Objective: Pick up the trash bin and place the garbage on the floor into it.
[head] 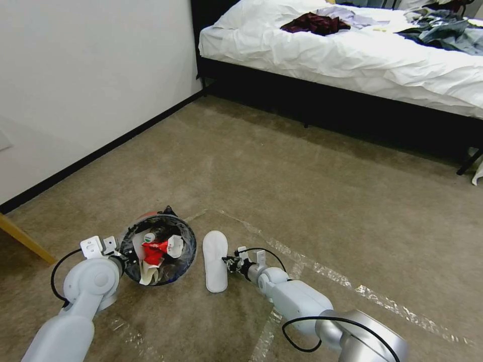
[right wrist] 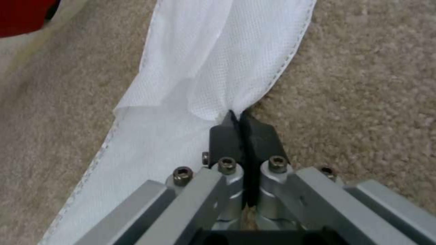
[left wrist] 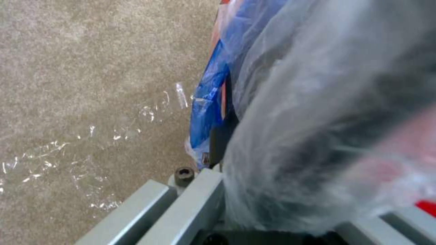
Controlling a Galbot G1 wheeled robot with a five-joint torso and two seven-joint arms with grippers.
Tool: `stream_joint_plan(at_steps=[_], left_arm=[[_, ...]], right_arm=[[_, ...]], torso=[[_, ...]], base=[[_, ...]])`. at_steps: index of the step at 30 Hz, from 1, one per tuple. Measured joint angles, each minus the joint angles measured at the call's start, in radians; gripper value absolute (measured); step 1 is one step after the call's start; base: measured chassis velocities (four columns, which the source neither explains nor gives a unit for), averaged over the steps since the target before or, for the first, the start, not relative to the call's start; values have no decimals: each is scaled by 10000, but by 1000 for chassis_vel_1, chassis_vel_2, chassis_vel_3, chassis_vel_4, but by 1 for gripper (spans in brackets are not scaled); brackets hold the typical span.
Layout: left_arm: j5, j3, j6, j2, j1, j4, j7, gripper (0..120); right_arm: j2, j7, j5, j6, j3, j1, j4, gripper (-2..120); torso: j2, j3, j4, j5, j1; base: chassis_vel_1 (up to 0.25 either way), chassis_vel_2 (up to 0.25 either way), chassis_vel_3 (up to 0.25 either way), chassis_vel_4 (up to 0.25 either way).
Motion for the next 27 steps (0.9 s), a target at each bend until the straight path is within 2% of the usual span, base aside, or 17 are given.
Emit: stream_joint_plan(at_steps=[13,18,27], left_arm=[[66,-12,-28,17,61,46,51,0],[88,87,-35,43,87,11,94,0],[-81,307,-12,249,81,-169,99,0]], right_arm=[[-43,78,-121,239,-2,-74,162,0],[-397,211,-84,274,-17,-203,896,0],[-1078,601,-618,880,13,-203,2248,0]], torso=[[0,0,2,1,0],[-2,4,11,8,1],[-1,1,5,5,2]], base=[[0,0,0,0],[0,0,0,0],[0,0,0,0]])
